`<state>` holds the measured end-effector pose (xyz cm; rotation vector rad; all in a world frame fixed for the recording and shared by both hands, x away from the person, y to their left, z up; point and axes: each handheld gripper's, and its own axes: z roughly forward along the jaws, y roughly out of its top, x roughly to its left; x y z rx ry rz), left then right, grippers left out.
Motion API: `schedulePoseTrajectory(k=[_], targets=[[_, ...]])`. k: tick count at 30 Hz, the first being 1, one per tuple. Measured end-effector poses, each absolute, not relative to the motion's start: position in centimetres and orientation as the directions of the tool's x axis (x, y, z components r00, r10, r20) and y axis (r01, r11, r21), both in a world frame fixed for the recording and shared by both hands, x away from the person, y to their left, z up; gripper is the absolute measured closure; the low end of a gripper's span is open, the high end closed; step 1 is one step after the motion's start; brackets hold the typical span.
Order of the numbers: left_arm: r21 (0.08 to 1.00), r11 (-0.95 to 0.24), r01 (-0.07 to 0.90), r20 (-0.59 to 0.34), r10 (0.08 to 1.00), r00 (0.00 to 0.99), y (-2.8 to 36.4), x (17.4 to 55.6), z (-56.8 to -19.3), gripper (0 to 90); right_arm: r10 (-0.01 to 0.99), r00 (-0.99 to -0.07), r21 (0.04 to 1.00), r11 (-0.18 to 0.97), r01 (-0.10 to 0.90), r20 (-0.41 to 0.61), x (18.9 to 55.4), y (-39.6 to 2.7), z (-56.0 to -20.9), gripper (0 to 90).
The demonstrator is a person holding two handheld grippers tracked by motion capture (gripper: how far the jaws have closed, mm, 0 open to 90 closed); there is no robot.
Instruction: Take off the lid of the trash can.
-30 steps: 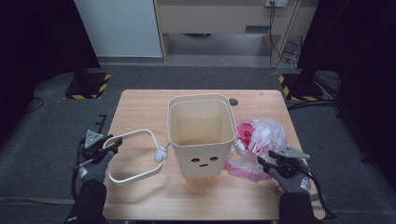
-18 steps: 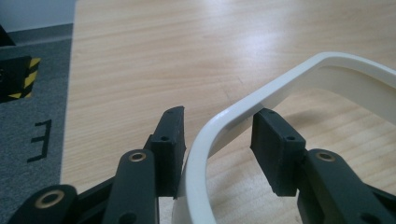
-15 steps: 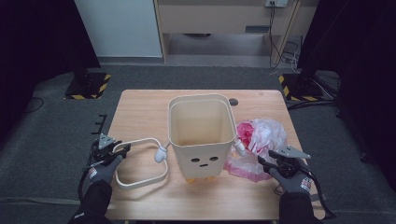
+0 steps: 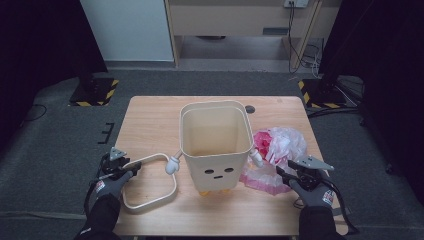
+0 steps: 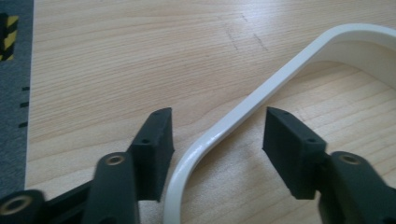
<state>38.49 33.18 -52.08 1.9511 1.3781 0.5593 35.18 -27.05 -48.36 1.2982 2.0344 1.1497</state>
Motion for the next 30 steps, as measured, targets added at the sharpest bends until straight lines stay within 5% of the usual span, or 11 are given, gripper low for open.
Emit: schedulePoseTrajectory(k=[12,21,30], targets=[[0.783,-0.114,0.612,-0.097,0.948,0.301,34.2,35.2,-49.4,26.0,0.906,-0.417,0.867,0.148,0.476,0.074,34.9,-27.5,-47.5,45.5],[0.813,-0.090,0.575,-0.128,0.937,0.326,33.1,31.7,-47.6,24.8,0.911,-0.407,0.882,0.140,0.450,0.063,35.0,-27.6,-47.1,44.7],[0.739,-0.088,0.668,-0.133,0.953,0.272,33.8,32.6,-49.0,25.7,0.915,-0.399,0.893,0.122,0.434,0.069,35.3,-27.5,-46.6,45.2]])
